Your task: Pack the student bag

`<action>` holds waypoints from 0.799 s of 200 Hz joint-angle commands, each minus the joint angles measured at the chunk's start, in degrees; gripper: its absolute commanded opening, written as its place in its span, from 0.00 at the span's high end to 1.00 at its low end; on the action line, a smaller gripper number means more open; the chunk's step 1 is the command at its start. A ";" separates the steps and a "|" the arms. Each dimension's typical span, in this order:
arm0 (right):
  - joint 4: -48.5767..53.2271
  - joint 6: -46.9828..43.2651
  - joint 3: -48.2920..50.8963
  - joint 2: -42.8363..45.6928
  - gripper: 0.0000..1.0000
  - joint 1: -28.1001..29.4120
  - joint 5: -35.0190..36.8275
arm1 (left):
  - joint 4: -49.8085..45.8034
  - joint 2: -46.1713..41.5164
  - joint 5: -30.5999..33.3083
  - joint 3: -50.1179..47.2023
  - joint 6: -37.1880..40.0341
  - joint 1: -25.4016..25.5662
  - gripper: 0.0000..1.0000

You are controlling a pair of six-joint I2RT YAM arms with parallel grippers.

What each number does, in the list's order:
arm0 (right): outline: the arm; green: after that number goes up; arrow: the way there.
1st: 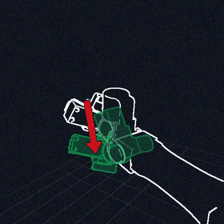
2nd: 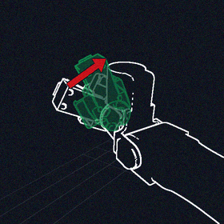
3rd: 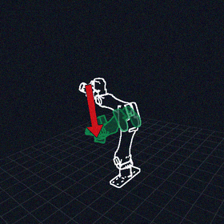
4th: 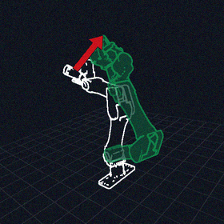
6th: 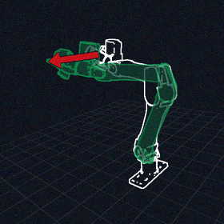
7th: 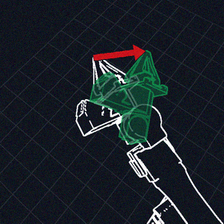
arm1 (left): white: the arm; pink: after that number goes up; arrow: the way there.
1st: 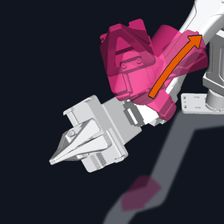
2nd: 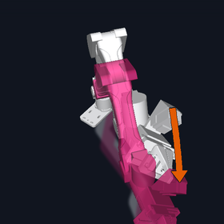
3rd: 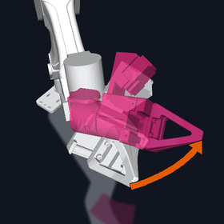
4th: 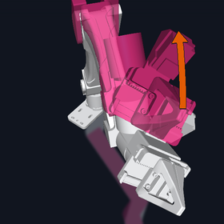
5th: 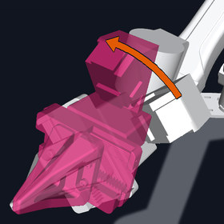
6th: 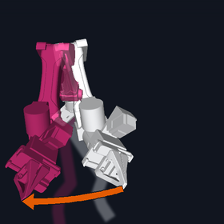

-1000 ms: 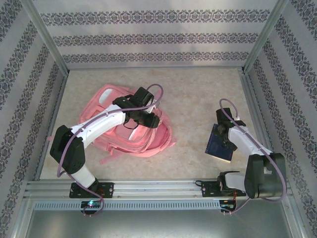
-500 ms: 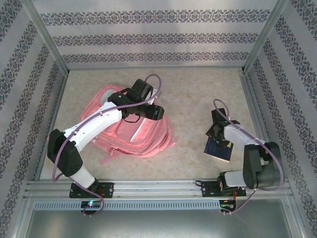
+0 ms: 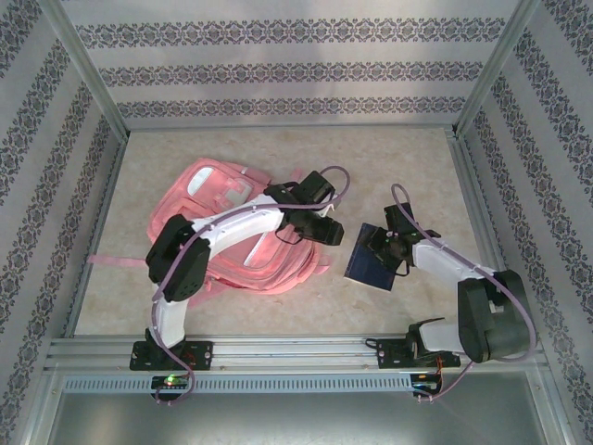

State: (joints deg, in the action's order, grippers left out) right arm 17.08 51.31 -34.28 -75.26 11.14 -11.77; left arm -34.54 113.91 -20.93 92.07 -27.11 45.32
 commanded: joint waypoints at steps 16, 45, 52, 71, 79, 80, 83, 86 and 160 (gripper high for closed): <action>5.54 -1.11 0.93 12.13 0.46 -0.86 4.38 | 2.43 5.09 -2.14 6.32 -3.27 0.64 0.45; 9.33 -2.32 3.07 16.78 0.52 -6.48 9.05 | 1.78 9.77 -3.39 10.30 -3.61 1.67 0.47; 9.97 -2.69 3.25 16.55 0.53 -7.44 9.99 | 1.38 10.83 -3.41 11.25 -3.49 2.02 0.47; 10.25 -3.83 3.37 14.20 0.53 -8.66 11.83 | 0.11 13.36 -3.58 14.01 -3.21 2.85 0.47; 9.82 -4.08 3.35 12.74 0.53 -9.06 11.92 | -0.46 14.39 -3.44 14.98 -3.07 2.99 0.47; 9.73 -4.14 3.35 12.54 0.53 -9.13 11.85 | -0.45 14.53 -3.43 15.11 -3.05 3.05 0.47; 9.44 -4.26 3.35 12.02 0.53 -9.22 11.78 | -0.61 14.82 -3.43 15.42 -3.01 3.08 0.48; 9.12 -4.35 3.41 11.49 0.53 -9.33 11.73 | -0.75 15.19 -3.44 15.74 -3.03 3.16 0.48; 3.58 -4.11 3.78 3.93 0.57 -10.17 7.47 | -2.47 20.11 -2.88 19.13 -2.56 3.55 0.48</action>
State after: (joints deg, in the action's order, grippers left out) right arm 22.46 47.75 -31.31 -70.22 1.58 -3.11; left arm -34.70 132.31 -23.77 108.68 -29.87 48.38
